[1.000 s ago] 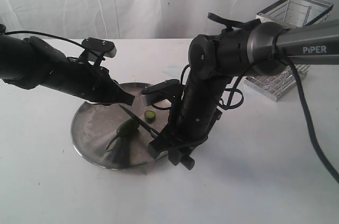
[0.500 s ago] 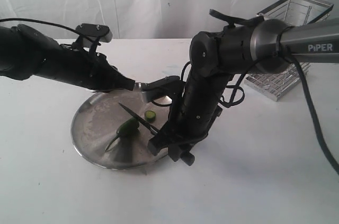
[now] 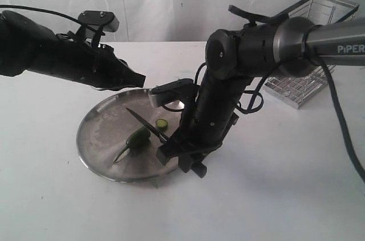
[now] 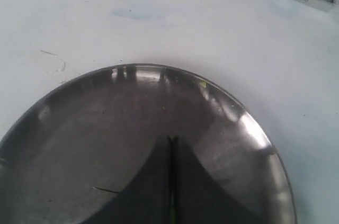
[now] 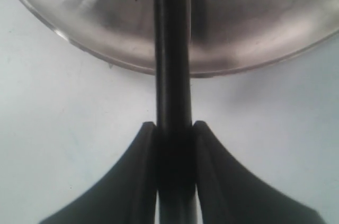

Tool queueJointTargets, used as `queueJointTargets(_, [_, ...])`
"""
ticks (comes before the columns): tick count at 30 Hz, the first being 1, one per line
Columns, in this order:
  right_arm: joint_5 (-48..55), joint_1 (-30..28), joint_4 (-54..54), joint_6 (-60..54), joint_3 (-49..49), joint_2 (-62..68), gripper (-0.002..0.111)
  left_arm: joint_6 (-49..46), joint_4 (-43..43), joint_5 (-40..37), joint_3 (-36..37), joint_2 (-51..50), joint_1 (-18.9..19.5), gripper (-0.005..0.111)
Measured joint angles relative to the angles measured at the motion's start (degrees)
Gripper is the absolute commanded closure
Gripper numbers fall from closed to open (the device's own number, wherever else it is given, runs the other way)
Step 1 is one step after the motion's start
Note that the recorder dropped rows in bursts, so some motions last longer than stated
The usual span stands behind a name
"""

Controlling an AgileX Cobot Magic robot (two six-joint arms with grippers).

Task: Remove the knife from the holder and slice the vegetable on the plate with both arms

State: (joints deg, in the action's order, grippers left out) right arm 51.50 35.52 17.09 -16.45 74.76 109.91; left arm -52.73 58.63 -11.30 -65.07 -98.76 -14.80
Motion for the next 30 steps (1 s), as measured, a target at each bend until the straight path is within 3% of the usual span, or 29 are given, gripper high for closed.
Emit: queueJointTargets(30, [-0.2, 0.0, 0.5, 0.5, 0.0, 2.0, 0.108, -4.5, -2.8, 0.3, 0.2, -12.5, 0.0, 0.107])
